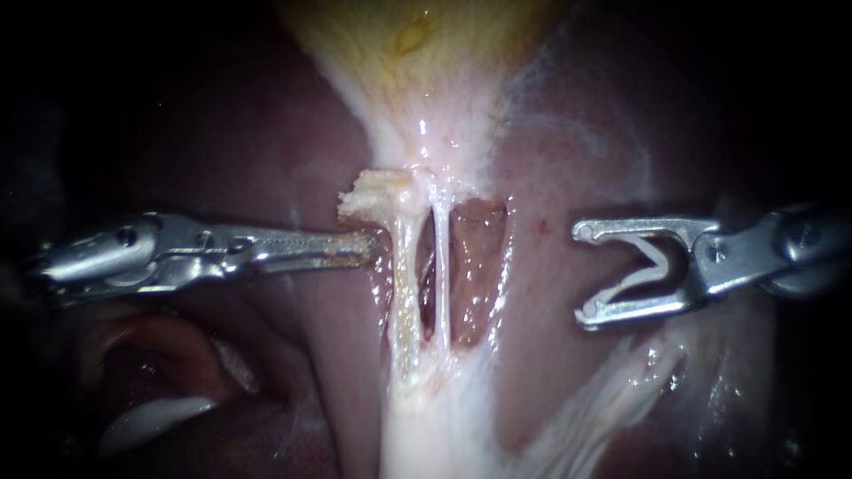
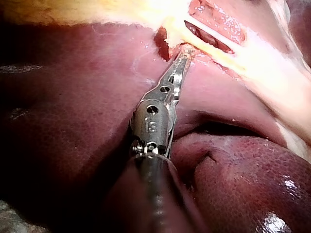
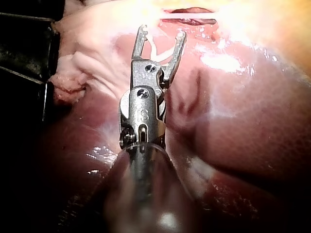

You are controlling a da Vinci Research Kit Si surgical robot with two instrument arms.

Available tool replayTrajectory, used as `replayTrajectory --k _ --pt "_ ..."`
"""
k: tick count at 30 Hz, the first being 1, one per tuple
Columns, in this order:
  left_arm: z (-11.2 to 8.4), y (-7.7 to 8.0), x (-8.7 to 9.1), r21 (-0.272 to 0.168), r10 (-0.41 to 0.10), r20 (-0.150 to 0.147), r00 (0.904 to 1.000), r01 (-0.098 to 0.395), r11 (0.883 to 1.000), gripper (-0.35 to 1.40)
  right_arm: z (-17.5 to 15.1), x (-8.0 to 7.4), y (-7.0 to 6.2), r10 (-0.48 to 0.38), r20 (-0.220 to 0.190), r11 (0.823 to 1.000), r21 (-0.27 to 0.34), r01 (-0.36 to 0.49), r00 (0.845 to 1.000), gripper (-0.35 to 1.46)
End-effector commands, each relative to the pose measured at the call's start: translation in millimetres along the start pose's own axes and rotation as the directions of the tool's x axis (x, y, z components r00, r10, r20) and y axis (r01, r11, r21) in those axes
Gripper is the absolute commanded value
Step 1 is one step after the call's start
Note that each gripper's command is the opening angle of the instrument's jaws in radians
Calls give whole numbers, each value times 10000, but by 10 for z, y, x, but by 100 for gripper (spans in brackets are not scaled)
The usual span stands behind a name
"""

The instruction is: Grabbing gallbladder

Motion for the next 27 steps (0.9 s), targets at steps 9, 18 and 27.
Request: replayTrajectory --k 9,18,27 --pt "-3 0 -4 21 -12 -13 10000 12 10000 -13 0 0 0 0 0 10000 0 0 10000 41" --pt "-7 -3 -8 160 -138 512 9986 129 9998 73 -1 0 0 -1 0 10000 3 1 10000 41" --pt "-5 -5 -12 43 259 1325 9909 -267 9996 115 -1 -1 0 -3 -1 10000 6 3 10000 41"
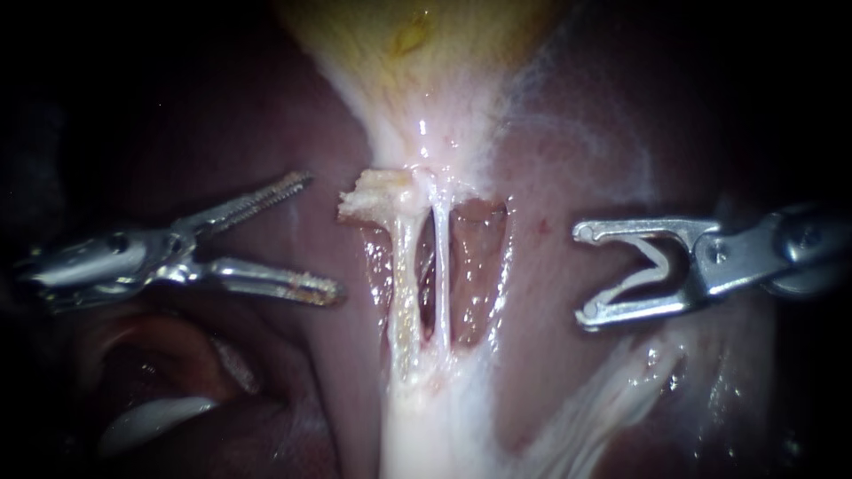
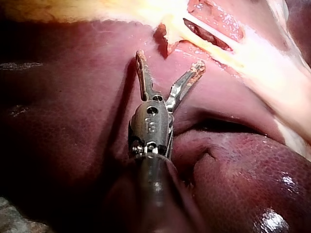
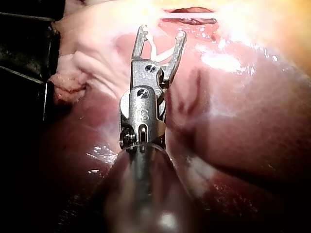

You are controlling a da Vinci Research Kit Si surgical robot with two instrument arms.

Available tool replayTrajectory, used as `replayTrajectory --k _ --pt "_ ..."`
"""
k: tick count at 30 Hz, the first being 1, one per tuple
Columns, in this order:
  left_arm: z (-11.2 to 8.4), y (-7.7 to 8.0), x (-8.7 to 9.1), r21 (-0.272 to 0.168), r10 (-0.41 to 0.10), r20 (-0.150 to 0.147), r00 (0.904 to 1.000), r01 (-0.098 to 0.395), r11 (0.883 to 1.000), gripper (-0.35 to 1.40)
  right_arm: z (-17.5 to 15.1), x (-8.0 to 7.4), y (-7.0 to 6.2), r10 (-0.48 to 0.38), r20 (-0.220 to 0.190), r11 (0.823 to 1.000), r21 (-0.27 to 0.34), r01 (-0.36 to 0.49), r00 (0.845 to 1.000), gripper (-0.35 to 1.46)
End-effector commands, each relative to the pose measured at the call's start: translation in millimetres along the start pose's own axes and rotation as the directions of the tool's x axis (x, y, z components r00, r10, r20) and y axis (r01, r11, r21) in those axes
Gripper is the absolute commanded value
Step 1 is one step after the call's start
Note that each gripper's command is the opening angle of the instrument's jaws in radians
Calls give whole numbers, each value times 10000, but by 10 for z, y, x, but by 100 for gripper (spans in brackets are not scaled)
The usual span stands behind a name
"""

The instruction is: Grabbing gallbladder

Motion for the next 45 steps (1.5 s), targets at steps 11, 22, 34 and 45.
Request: replayTrajectory --k 11,22,34,45 --pt "16 2 -13 211 33 389 9992 -41 9998 113 0 0 0 3 0 10000 -4 -3 10000 41" --pt "30 7 -30 322 -61 559 9984 43 9995 94 0 0 1 4 1 10000 -8 -4 10000 41" --pt "30 14 -38 416 -114 568 9983 90 9991 64 1 0 1 8 3 10000 -14 -8 10000 41" --pt "29 23 -33 547 -91 596 9982 58 9985 2 1 0 1 7 3 10000 -14 -7 10000 41"
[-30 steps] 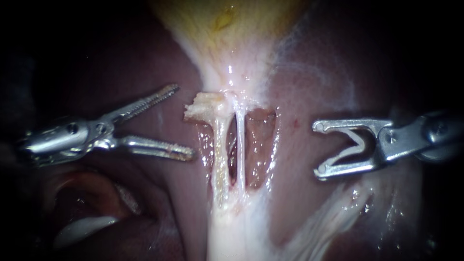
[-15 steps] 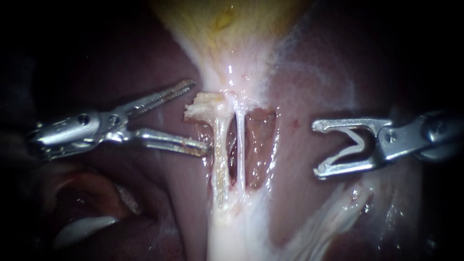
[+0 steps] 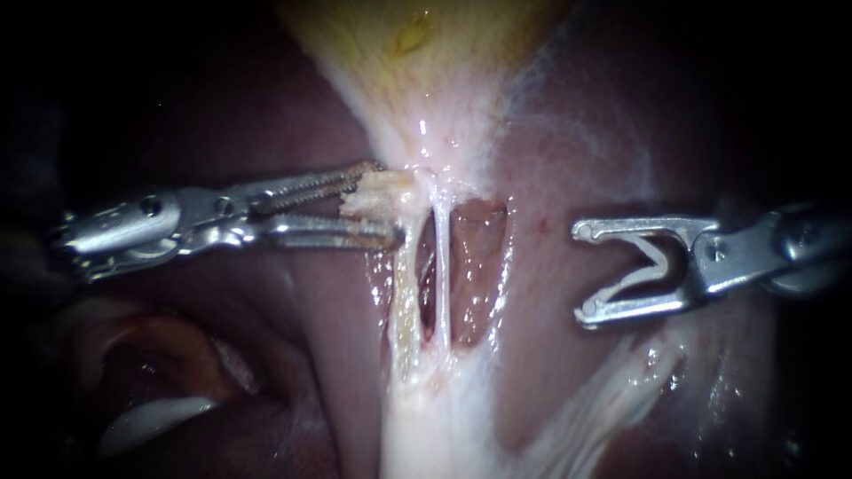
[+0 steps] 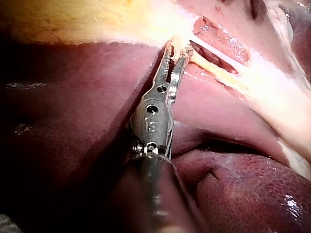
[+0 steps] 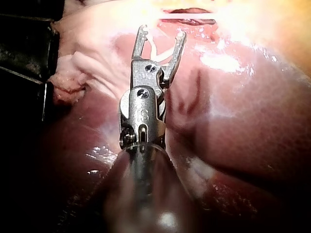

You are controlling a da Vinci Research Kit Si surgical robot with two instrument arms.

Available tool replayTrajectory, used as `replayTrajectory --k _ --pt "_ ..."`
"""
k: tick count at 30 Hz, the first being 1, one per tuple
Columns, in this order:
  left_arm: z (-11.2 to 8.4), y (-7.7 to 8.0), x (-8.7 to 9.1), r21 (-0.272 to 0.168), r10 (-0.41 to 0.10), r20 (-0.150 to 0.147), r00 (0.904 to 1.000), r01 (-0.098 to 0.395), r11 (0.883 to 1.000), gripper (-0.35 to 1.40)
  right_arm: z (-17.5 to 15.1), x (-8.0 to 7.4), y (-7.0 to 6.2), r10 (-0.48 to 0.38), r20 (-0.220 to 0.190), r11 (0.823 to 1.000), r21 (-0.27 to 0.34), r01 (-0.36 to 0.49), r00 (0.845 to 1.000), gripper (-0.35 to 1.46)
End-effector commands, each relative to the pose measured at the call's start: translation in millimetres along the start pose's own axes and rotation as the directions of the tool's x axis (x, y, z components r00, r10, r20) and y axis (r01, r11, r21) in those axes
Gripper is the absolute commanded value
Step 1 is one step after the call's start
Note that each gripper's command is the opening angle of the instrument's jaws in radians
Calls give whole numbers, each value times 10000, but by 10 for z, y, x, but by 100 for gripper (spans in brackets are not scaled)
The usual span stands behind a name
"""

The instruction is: Grabbing gallbladder

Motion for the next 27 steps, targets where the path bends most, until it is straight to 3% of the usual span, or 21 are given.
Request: replayTrajectory --k 1,9,13,21,27 --pt "-1 0 1 7 5 6 10000 -5 10000 2 0 0 0 0 0 10000 0 0 10000 41" --pt "-12 2 1 80 -51 12 10000 51 10000 -11 0 0 0 -1 0 10000 1 1 10000 41" --pt "-18 2 -1 111 -358 18 9994 357 9993 -35 0 0 0 -1 0 10000 1 1 10000 41" --pt "-27 3 -1 184 -594 -124 9982 596 9980 -35 -1 0 0 -2 0 10000 2 2 10000 41" --pt "-50 16 -6 303 -744 -136 9971 748 9967 -35 -1 -1 0 -3 -1 10000 5 3 10000 41"
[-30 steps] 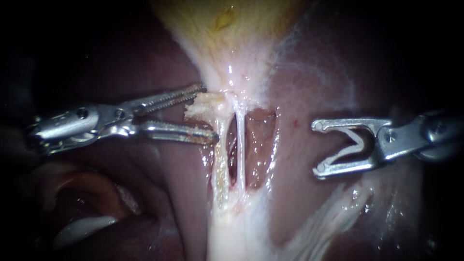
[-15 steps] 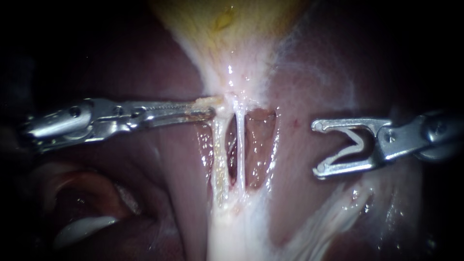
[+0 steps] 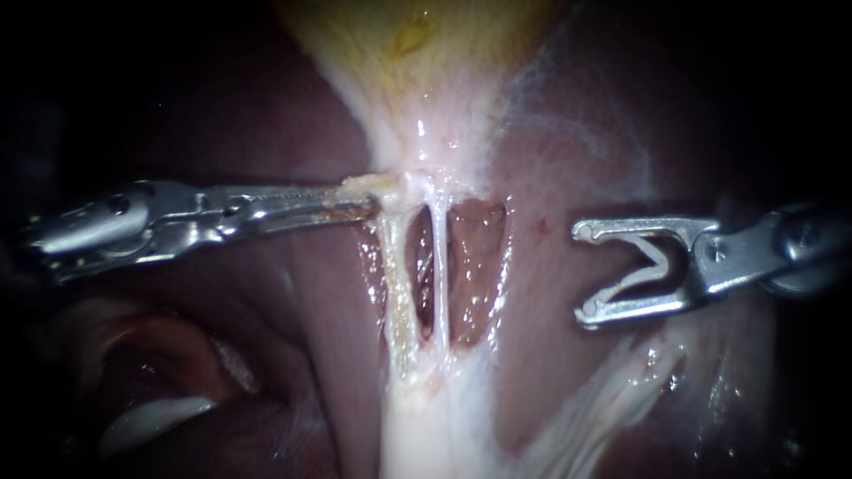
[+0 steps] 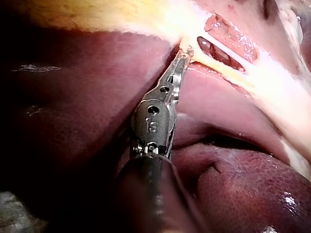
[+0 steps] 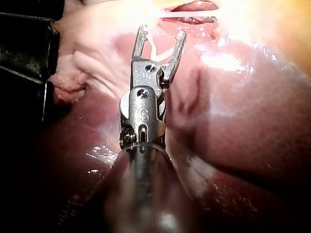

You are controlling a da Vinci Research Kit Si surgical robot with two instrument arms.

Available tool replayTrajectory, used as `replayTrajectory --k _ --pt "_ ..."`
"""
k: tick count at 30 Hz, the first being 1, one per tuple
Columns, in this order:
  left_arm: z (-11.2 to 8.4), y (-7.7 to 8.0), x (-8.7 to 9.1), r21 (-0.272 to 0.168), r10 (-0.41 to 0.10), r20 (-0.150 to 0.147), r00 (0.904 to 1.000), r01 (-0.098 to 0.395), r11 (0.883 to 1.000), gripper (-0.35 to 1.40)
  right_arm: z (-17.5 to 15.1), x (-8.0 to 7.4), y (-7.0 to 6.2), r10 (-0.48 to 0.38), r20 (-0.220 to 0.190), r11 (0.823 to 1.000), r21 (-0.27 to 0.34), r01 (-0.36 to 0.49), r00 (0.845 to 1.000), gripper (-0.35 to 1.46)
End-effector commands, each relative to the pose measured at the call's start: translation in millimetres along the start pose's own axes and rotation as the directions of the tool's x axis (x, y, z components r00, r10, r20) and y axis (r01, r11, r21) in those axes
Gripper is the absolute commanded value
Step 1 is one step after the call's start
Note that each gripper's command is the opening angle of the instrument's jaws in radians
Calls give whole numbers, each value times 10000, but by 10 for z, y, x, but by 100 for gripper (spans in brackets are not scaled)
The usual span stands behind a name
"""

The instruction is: Grabbing gallbladder

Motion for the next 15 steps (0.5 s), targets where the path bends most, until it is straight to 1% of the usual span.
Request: replayTrajectory --k 1,5,8,15 --pt "-6 3 -2 -51 -19 -7 10000 19 10000 -35 0 0 0 0 -2 10000 1 0 10000 41" --pt "-22 11 -9 -83 -129 -34 9999 129 9999 -35 0 0 0 0 -2 10000 2 0 10000 41" --pt "-30 15 -13 -97 -160 -49 9999 160 9998 -35 0 0 0 0 -2 10000 2 0 10000 41" --pt "-32 15 -15 -119 -171 -86 9998 170 9998 -35 0 0 0 1 -1 10000 0 -1 10000 41"
